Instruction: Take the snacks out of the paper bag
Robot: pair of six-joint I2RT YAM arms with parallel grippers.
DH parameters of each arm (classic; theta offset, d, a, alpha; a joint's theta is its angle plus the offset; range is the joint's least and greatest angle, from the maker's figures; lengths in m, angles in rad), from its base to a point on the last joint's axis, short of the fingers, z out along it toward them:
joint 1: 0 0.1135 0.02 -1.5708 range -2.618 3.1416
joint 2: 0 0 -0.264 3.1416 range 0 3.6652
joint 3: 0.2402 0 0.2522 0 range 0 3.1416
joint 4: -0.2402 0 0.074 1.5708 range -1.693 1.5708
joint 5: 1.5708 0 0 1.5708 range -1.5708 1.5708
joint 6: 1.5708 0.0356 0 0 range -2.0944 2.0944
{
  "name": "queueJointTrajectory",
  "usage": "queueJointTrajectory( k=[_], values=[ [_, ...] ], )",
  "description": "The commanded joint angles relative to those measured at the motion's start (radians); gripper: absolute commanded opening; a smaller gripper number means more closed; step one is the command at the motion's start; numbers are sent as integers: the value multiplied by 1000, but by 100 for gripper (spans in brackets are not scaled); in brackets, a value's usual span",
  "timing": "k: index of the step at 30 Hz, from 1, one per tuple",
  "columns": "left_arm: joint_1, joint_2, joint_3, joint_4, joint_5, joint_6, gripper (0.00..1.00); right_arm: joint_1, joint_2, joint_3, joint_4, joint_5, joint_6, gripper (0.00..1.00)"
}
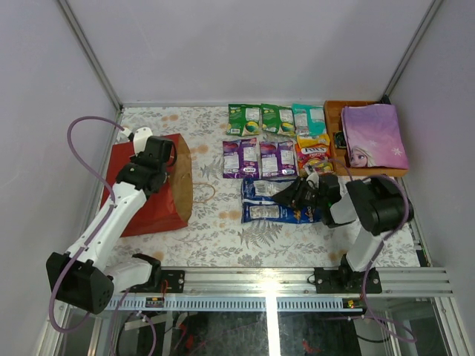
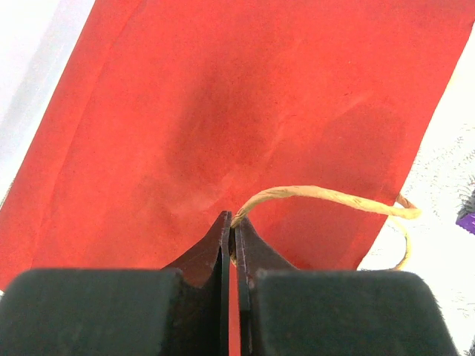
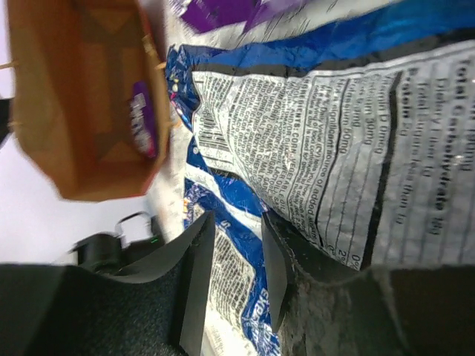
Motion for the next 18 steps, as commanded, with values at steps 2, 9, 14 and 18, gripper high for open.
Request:
queueJointTrajectory(
  k=[2, 9, 14, 18],
  values=[
    [7, 17, -2, 37, 5, 20, 0, -17, -272, 71, -805, 429, -420, 45],
    [6, 20, -6, 38, 5, 19, 0, -48, -333, 191, -1109, 444, -449, 55],
    [7, 19, -4, 37, 10, 19, 0, -48, -423, 282, -1312, 556, -511, 59],
    [7, 20, -3, 38, 17, 21, 0, -18, -533, 407, -1443, 700, -556, 67]
  ],
)
